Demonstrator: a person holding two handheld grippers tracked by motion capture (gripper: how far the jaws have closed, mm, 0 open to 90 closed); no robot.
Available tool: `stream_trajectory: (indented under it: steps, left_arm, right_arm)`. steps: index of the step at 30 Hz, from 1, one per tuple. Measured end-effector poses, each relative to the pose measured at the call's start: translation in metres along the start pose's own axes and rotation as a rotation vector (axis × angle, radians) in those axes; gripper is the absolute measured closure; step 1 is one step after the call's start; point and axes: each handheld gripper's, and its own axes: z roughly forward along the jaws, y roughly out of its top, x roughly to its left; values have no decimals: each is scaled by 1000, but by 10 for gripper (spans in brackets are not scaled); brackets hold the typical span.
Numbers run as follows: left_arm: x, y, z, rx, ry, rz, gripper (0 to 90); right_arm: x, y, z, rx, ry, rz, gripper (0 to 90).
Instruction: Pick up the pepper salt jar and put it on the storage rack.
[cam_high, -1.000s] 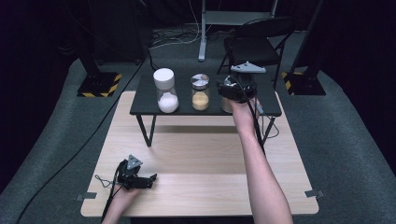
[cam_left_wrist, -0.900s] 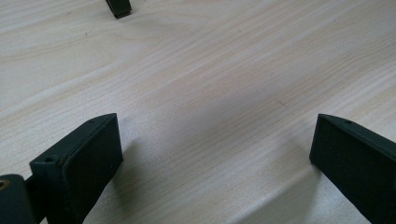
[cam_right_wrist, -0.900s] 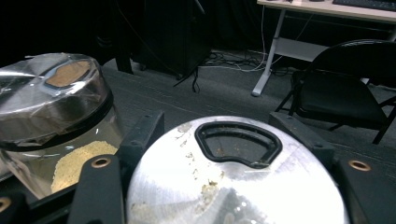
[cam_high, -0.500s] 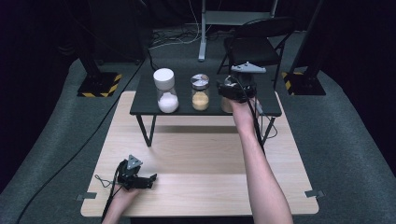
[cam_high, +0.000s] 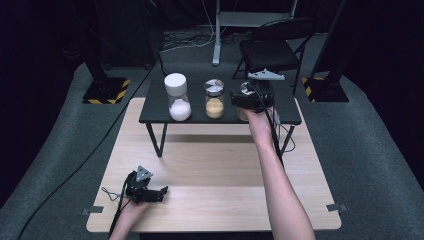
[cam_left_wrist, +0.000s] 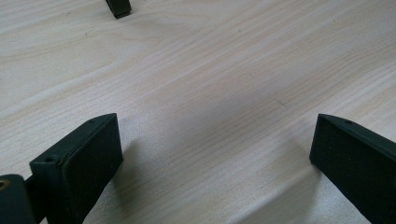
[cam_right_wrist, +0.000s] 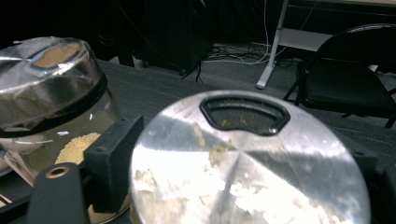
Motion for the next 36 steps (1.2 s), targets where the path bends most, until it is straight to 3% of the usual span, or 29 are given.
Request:
stream_trajectory:
  steps: [15, 36]
  left_arm:
    - [0, 0, 0, 0, 1, -1, 21]
    - [0, 0, 1, 0, 1, -3, 20]
  right_arm:
    - [-1, -11, -9, 3, 7, 3, 109]
    - [-6, -30, -24, -11, 33, 19, 93]
